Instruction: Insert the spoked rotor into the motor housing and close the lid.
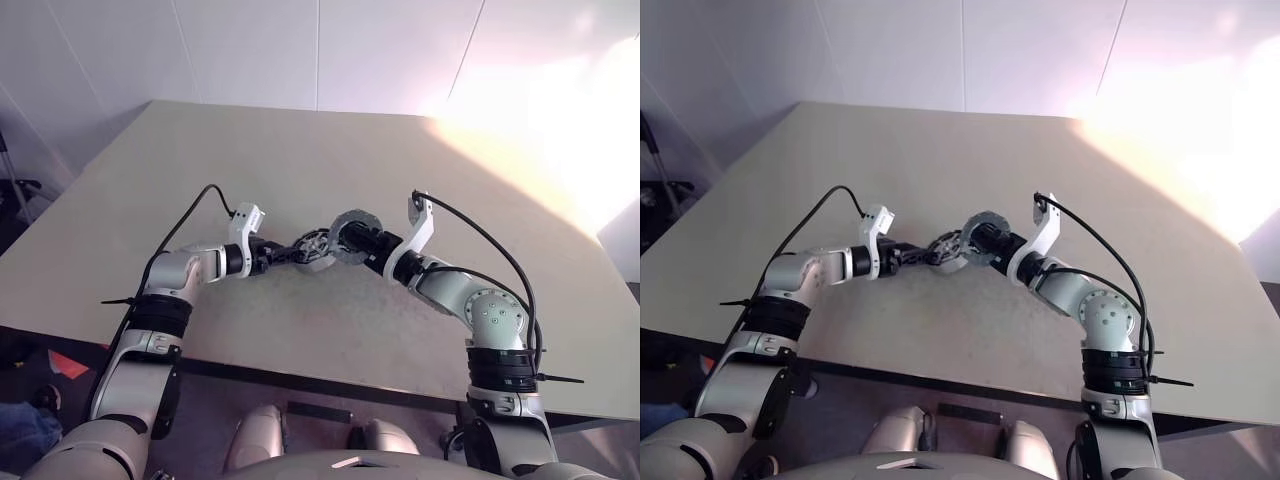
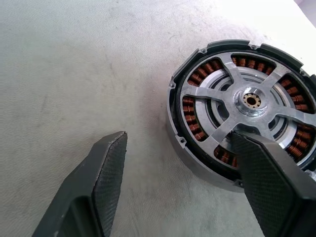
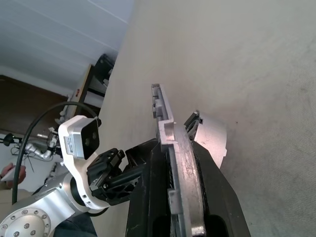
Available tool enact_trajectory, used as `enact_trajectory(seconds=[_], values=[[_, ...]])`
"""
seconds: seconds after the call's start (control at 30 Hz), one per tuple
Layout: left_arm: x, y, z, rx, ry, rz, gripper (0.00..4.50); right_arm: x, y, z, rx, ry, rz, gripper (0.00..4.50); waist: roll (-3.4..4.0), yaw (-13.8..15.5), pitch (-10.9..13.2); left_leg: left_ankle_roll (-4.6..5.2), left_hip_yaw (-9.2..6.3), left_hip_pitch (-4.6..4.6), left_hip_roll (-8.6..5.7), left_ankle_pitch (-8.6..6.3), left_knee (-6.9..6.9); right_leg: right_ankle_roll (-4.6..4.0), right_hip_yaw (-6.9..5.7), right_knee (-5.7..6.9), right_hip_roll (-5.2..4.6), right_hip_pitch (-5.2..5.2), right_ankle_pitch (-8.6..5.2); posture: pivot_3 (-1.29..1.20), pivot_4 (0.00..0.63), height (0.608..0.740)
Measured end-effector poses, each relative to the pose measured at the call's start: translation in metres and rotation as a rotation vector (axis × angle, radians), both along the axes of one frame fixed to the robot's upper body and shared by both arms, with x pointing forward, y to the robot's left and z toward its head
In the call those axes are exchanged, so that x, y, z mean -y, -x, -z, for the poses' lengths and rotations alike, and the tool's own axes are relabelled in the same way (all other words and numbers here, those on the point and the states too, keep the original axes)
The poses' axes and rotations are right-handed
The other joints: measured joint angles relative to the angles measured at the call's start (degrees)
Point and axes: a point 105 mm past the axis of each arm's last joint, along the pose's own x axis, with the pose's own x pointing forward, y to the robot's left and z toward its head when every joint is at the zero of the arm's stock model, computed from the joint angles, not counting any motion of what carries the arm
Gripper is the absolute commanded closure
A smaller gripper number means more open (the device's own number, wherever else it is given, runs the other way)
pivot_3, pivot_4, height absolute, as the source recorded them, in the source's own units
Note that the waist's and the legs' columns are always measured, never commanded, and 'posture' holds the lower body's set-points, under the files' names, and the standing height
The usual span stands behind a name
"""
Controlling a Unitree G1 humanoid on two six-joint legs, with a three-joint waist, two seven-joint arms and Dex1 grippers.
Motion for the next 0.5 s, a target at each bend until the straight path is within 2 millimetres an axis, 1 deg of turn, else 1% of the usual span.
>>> enact_trajectory(seconds=[0.07,0.27,0.5], values=[[0.000,0.000,0.001,-0.002,0.000,-0.001,0.95,0.001,-0.003,0.001,-0.001,0.023,0.010,2.89,0.00,-0.1,0.0,-0.01,0.00,0.03,0.00,0.01,0.00,-0.01,0.00,0.02,0.00,0.00,0.00,0.00,0.000,0.740],[-0.003,0.001,0.002,-0.005,-0.003,-0.007,0.95,0.003,-0.007,0.010,-0.018,0.082,0.042,0.85,0.00,0.0,0.0,-0.01,0.00,0.02,0.00,0.01,0.00,-0.01,0.00,0.00,0.00,0.02,0.00,0.00,0.000,0.740],[-0.003,0.001,0.001,0.001,-0.005,-0.006,0.95,0.005,-0.008,0.014,-0.020,0.133,0.049,0.85,0.00,0.0,0.0,-0.02,0.00,0.03,0.00,0.01,0.00,-0.01,0.00,0.02,0.00,0.02,0.00,0.00,0.000,0.740]])
